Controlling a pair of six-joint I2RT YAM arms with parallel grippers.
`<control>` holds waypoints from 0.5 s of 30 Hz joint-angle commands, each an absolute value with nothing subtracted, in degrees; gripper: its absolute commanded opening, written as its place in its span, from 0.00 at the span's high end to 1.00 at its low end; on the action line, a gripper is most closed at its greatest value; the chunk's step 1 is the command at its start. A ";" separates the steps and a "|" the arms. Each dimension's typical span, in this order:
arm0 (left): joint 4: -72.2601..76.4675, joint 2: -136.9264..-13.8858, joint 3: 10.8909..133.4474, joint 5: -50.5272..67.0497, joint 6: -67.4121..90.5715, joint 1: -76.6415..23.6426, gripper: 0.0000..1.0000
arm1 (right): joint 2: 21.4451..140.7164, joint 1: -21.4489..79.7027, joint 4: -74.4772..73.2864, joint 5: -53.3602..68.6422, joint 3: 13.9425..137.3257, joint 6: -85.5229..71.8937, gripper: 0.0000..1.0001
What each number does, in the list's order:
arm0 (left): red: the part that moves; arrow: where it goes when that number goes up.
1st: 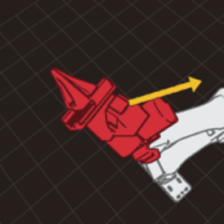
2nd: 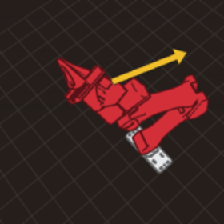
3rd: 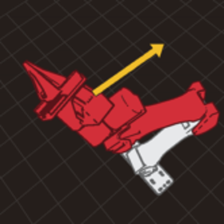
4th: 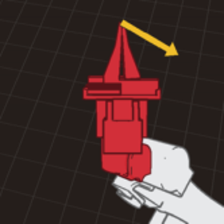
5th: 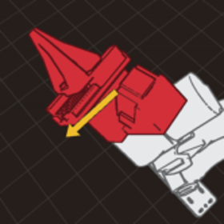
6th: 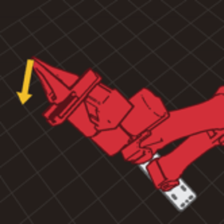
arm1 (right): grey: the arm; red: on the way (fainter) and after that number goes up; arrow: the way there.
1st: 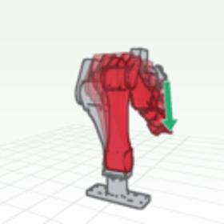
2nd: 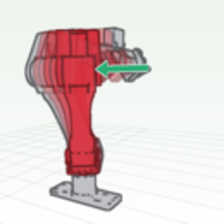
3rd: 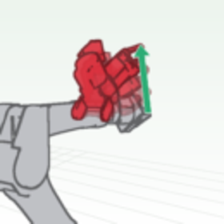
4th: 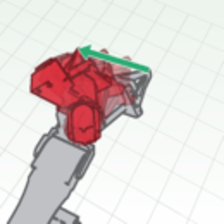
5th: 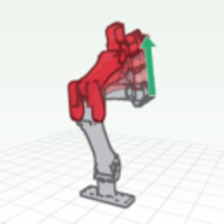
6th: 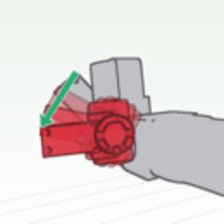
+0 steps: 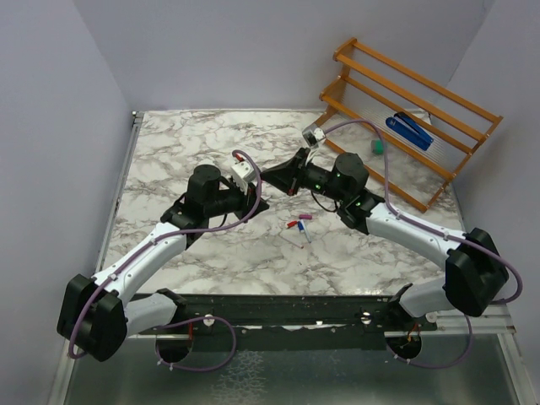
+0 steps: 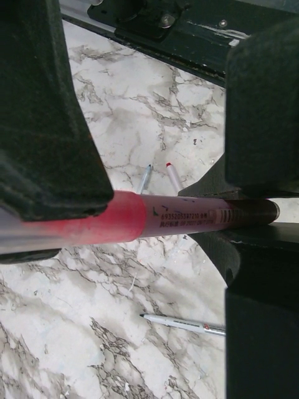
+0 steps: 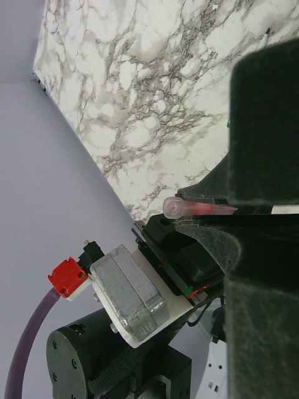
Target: Insert the pens into the pen caps
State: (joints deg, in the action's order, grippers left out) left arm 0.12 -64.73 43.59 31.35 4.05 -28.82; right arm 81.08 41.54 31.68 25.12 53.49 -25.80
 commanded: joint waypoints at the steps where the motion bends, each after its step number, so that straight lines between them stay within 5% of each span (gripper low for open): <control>1: 18.64 -63.68 51.78 25.00 5.12 -27.71 1.00 | 85.28 47.98 14.70 39.40 48.31 -25.14 1.00; 15: 19.70 -60.11 51.55 21.24 -1.90 -27.66 1.00 | 89.86 47.98 20.98 56.24 46.22 -32.97 1.00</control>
